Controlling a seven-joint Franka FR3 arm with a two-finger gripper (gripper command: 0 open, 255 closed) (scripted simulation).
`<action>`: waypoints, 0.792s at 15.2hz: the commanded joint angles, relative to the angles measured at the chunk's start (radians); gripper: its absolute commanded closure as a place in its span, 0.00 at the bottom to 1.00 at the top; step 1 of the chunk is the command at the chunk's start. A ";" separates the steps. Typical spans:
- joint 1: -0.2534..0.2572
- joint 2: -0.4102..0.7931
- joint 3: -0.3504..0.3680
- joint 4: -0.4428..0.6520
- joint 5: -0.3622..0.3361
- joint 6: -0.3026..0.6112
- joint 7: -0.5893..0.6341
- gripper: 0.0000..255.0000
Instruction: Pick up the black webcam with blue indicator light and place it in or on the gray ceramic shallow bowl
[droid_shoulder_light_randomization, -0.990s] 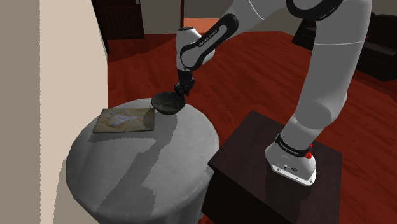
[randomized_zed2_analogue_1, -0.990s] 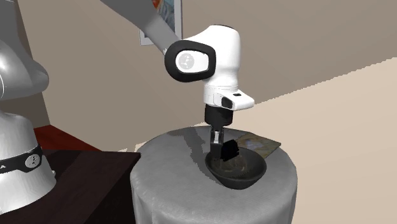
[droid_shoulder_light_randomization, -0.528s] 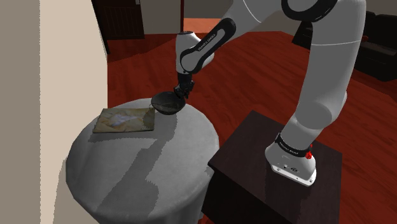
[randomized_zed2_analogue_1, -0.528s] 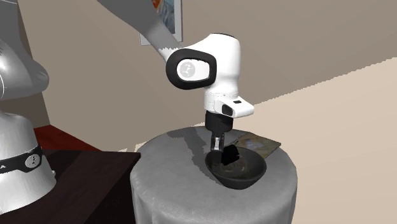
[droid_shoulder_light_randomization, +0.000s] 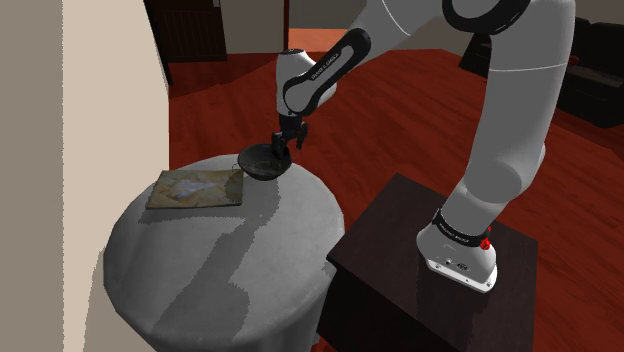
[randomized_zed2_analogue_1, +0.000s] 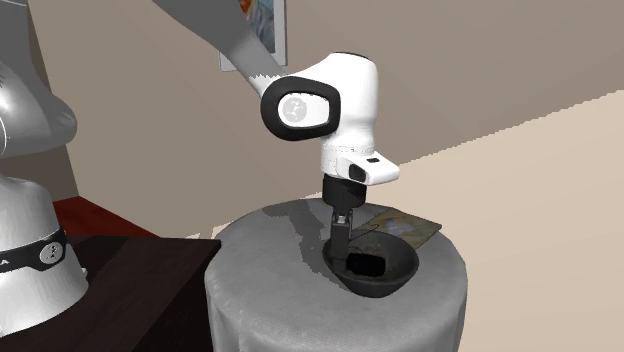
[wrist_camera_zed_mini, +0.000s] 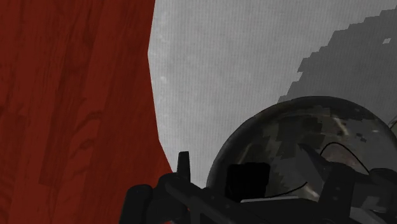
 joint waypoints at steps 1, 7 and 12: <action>0.000 0.000 0.000 0.000 0.000 0.000 0.000 0.00; -0.011 -0.087 0.015 0.023 0.034 -0.108 -0.023 0.00; -0.011 -0.087 0.015 0.023 0.034 -0.108 -0.023 0.00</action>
